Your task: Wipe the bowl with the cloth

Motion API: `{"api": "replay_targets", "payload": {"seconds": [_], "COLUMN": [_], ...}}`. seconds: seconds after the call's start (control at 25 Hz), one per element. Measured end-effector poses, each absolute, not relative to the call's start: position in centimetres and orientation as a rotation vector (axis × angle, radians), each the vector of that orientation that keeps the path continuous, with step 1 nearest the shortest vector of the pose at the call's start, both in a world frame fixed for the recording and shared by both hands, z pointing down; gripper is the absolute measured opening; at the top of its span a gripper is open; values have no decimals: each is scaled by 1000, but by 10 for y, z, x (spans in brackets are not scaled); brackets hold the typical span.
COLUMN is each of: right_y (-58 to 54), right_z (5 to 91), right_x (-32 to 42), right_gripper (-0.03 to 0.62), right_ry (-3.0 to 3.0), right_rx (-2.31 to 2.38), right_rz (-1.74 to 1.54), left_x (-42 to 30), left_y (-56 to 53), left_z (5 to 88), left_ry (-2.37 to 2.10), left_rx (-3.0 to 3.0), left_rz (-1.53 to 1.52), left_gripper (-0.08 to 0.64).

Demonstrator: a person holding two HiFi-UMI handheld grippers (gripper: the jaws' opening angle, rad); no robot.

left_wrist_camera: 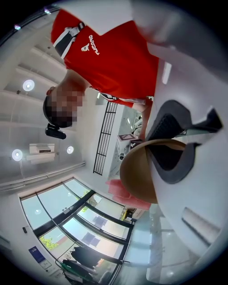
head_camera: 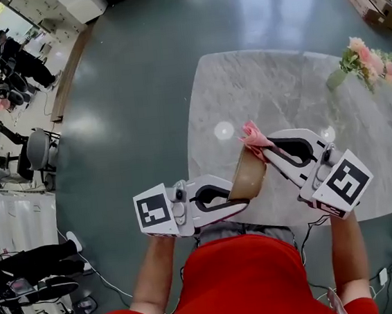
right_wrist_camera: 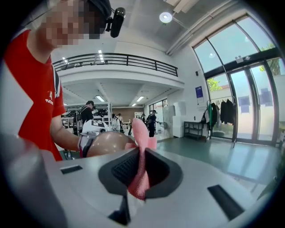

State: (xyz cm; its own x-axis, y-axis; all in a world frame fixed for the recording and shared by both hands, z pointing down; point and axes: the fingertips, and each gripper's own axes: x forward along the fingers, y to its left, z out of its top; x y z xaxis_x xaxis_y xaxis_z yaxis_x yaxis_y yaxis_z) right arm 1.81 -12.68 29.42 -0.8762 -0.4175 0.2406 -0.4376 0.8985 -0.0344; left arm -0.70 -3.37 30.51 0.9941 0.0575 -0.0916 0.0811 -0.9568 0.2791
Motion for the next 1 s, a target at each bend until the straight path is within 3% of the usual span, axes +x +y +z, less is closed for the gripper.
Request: {"api": "replay_targets", "payload": {"seconds": [1.0], "right_y": [-101], "right_z": [315], "right_x": [12], "right_gripper": [21], "right_ry": [-2962], "right_rx": [338], "right_rz": [319], "left_x": [-26], "left_y": [-32], "left_z": [269], "left_ry": [203], "left_rx": [2820], "left_rz": [-382], "left_gripper": [20]}}
